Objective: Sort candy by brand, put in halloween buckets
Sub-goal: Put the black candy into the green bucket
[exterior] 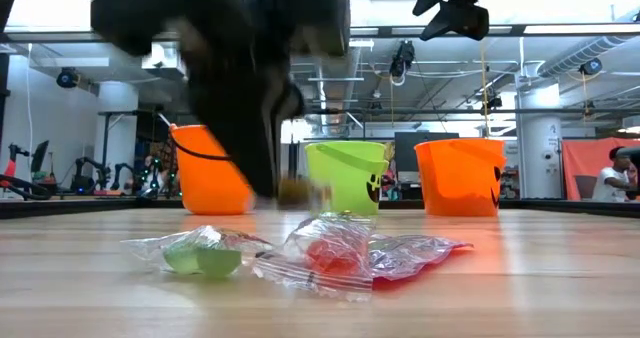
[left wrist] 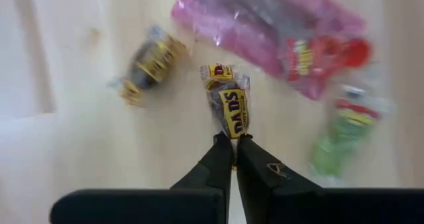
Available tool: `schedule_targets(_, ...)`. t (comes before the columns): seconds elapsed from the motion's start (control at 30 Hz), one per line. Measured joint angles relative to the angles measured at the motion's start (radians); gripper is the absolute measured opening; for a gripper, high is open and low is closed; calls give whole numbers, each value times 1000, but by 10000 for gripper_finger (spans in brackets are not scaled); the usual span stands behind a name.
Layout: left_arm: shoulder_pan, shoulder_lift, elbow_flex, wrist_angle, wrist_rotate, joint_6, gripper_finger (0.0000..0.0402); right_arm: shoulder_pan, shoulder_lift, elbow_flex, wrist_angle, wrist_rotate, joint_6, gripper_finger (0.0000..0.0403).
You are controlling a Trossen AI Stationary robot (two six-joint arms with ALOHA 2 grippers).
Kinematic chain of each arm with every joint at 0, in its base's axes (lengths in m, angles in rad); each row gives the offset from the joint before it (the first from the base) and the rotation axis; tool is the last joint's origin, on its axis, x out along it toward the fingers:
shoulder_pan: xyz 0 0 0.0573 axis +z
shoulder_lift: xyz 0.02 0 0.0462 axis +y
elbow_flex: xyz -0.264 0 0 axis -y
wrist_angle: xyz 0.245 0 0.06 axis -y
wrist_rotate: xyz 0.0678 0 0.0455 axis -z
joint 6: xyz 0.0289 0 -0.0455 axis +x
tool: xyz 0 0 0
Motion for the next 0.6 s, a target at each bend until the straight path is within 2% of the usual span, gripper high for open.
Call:
schedule_targets(0.17,22,-71,76,-119,1,29,1,0,0,0,0,6,-7,203)
schedule_targets(0.33,107,-188,85,-158,-34,15,0,-1,0,0,0,50,-8,203)
schedule_targets(0.47,229,-270,81,-157,-122,33,0,-3,1,0,3,106,-7,203)
schedule_targets(0.6,408,-321,80,-105,-139,94,0,-15,1,0,11,131,1,203)
